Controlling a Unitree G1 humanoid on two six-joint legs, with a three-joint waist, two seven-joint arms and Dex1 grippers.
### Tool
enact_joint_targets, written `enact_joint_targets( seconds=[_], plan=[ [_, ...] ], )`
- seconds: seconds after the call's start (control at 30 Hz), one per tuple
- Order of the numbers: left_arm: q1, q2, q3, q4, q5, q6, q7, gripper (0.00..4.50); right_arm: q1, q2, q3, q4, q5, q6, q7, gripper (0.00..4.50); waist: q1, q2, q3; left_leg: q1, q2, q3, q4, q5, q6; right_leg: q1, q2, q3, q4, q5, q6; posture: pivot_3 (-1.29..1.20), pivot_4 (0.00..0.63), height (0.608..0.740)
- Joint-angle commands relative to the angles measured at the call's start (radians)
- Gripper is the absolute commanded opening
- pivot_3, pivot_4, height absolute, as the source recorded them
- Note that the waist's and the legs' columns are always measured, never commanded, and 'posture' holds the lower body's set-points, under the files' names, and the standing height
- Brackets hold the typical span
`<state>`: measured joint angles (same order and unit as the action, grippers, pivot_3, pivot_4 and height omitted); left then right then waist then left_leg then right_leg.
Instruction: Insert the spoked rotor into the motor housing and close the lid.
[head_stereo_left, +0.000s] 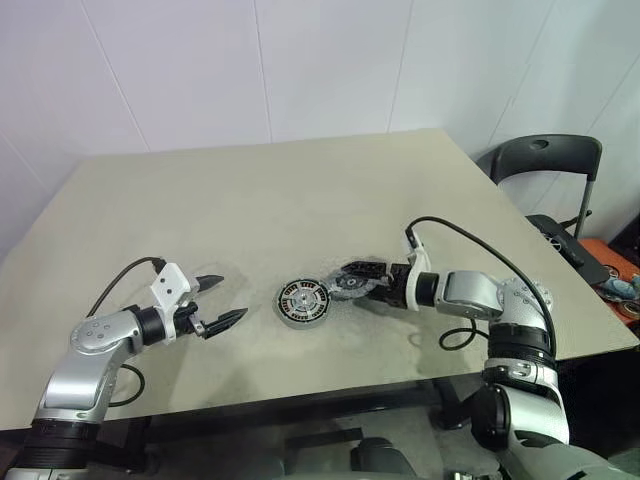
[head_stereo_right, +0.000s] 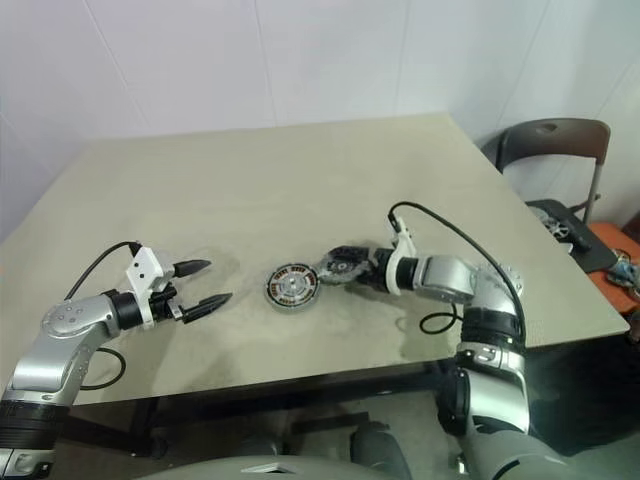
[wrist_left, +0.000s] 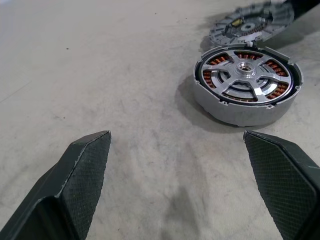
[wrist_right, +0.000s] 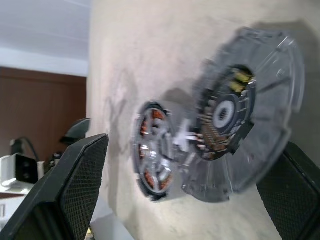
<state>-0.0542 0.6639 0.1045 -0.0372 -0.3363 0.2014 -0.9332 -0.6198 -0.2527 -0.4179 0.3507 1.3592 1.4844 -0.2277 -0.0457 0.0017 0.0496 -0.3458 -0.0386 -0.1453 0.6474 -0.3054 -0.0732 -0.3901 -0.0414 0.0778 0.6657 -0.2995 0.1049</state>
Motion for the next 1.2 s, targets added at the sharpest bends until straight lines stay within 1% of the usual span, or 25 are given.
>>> enact_joint_targets(
  seconds=[0.03, 0.2, 0.37, 0.53, 0.67, 0.9, 1.2],
  plan=[
    [-0.019, 0.009, 0.019, -0.001, 0.001, -0.025, -0.001, 4.5, -0.044, 0.02, -0.004, -0.054, 0.04, 0.012, 0.006, 4.48, 0.0, 0.0, 0.0, 0.0, 0.0, 0.0, 0.0, 0.0, 0.0, 0.0, 0.0, 0.0, 0.0, 0.0, 0.0, 0.0, 0.0, 0.74],
    [-0.017, 0.01, 0.021, 0.009, 0.001, -0.035, -0.002, 4.5, -0.06, 0.04, 0.003, -0.068, 0.031, 0.014, 0.011, 4.48, 0.0, 0.0, 0.0, 0.0, 0.0, 0.0, 0.0, 0.0, 0.0, 0.0, 0.0, 0.0, 0.0, 0.0, 0.0, 0.0, 0.0, 0.74],
    [-0.017, 0.009, 0.021, 0.016, 0.001, -0.042, -0.002, 4.5, -0.052, 0.035, 0.04, -0.062, -0.054, -0.003, 0.049, 4.48, 0.0, 0.0, 0.0, 0.0, 0.0, 0.0, 0.0, 0.0, 0.0, 0.0, 0.0, 0.0, 0.0, 0.0, 0.0, 0.0, 0.0, 0.74],
    [-0.014, 0.009, 0.024, 0.017, 0.0, -0.046, 0.0, 4.5, -0.058, 0.046, 0.052, -0.065, -0.099, -0.013, 0.095, 4.48, -0.001, 0.0, 0.0, 0.0, 0.0, 0.0, -0.001, 0.0, 0.0, 0.0, 0.0, 0.0, 0.0, 0.0, 0.0, 0.0, 0.0, 0.74],
    [-0.013, 0.011, 0.025, 0.017, 0.0, -0.048, 0.002, 4.5, -0.073, 0.059, 0.06, -0.094, -0.108, -0.007, 0.121, 4.48, -0.001, 0.0, 0.0, 0.0, 0.0, 0.0, -0.001, 0.0, 0.0, -0.001, 0.0, 0.0, 0.0, 0.0, 0.0, 0.0, 0.0, 0.74],
    [-0.014, 0.014, 0.024, 0.008, 0.0, -0.043, 0.005, 4.5, -0.096, 0.102, 0.074, -0.17, -0.105, 0.027, 0.114, 4.48, -0.001, 0.001, 0.0, 0.0, 0.0, 0.0, -0.001, 0.0, 0.0, -0.001, 0.0, 0.0, 0.0, 0.0, 0.0, 0.0, 0.0, 0.74],
    [-0.018, 0.015, 0.019, -0.004, 0.0, -0.034, 0.007, 4.5, -0.086, 0.126, 0.119, -0.269, -0.109, 0.095, 0.138, 4.48, 0.0, 0.001, 0.001, -0.002, 0.0, 0.0, -0.001, 0.0, 0.0, -0.002, 0.0, 0.0, -0.001, 0.0, 0.0, 0.0, 0.0, 0.74]
  ],
)
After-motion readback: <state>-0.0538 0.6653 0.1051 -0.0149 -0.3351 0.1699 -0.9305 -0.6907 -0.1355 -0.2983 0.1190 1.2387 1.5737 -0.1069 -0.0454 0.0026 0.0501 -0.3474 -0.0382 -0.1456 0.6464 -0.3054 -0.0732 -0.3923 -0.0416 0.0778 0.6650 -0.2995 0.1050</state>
